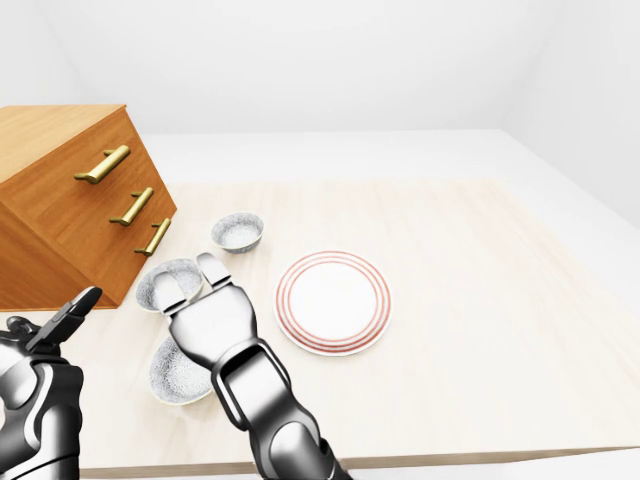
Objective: Put the bowl at the front on the plate.
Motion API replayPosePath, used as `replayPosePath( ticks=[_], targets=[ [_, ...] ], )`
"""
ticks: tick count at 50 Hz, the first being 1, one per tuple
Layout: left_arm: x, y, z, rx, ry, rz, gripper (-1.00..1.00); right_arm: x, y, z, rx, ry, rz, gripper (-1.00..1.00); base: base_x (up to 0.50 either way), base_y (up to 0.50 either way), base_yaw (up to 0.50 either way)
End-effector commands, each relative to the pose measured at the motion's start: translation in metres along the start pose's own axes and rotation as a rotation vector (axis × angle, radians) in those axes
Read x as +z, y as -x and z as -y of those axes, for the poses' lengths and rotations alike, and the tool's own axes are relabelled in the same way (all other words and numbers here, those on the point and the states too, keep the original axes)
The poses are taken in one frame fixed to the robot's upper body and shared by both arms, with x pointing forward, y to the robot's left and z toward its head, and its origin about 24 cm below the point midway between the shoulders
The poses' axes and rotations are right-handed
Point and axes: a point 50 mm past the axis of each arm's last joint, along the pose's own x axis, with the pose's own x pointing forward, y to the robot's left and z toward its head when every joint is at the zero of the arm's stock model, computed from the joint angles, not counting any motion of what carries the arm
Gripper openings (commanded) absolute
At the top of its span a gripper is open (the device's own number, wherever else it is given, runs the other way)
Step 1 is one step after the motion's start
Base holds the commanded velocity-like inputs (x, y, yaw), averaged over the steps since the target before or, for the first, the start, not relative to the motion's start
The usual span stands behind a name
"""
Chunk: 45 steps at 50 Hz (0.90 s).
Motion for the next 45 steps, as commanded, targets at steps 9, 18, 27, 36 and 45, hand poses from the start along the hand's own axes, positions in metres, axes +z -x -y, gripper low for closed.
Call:
replayPosePath(
  ticks=[9,18,27,36,45],
  targets=[
    [0.001,0.0,0.0,-0.001,0.002,0.005,1.0,0.028,0.01,-0.027,0.097,0.025,0.115,1.0,0.0,0.0,0.0],
    [0.003,0.001,0.0,-0.001,0.004,0.01,1.0,0.039,0.015,-0.04,0.148,0.017,0.173,1.0,0.0,0.0,0.0],
    [0.002,0.001,0.0,-0.001,0.004,0.009,1.0,0.044,0.02,-0.051,0.186,0.048,0.23,1.0,0.0,0.0,0.0],
    [0.002,0.001,0.0,0.0,0.003,0.009,1.0,0.042,0.02,-0.049,0.18,0.05,0.225,1.0,0.0,0.0,0.0],
    [0.002,0.001,-0.001,0.0,0.003,0.009,1.0,0.042,0.02,-0.049,0.18,0.05,0.225,1.0,0.0,0.0,0.0]
  ],
)
